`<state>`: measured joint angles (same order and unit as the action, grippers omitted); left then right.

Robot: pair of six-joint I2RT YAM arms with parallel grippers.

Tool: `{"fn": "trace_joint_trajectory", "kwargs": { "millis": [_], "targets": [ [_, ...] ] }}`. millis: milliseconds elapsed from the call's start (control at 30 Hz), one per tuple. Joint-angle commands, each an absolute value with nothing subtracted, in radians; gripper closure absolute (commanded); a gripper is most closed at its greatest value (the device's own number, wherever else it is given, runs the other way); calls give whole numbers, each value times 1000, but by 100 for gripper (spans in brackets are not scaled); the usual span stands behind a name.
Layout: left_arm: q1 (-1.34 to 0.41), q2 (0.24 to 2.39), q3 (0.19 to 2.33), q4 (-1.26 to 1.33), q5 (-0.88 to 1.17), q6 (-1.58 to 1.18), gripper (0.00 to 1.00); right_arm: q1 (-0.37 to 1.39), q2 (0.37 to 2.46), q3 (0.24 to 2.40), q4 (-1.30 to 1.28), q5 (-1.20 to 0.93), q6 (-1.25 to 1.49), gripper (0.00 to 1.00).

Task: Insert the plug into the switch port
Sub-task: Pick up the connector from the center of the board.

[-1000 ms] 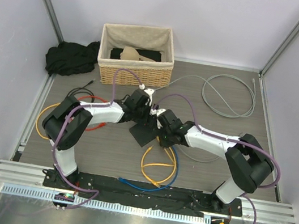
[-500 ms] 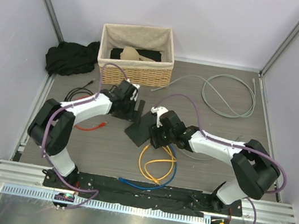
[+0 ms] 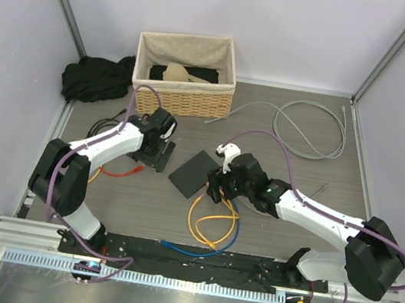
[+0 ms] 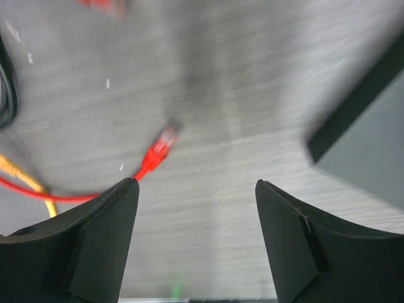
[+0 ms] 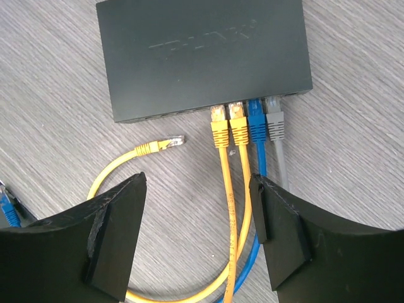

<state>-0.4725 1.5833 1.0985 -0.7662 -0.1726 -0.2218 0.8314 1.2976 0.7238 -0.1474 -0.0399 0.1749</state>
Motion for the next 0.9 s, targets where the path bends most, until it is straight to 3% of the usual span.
{"fn": "trace_joint_trajectory", "kwargs": {
  "millis": [0, 433, 633, 700, 867],
  "targets": [
    [-442, 1575, 1071, -825, -221, -193, 23, 834, 1269, 716, -98, -63, 158, 26],
    [-290, 1735, 1114, -876, -42, -156, 35, 834, 1250, 700, -86, -61, 153, 26],
    [-285, 1799, 1124, -902, 66, -172, 52, 836, 1253, 701, -83, -66, 149, 26],
    [-287, 1793, 1117, -899, 99, -190, 69, 834, 1253, 699, -80, -64, 150, 26],
    [-285, 1671, 1126, -887, 170, -258, 87, 834, 1252, 704, -69, -72, 153, 26]
  ]
}}
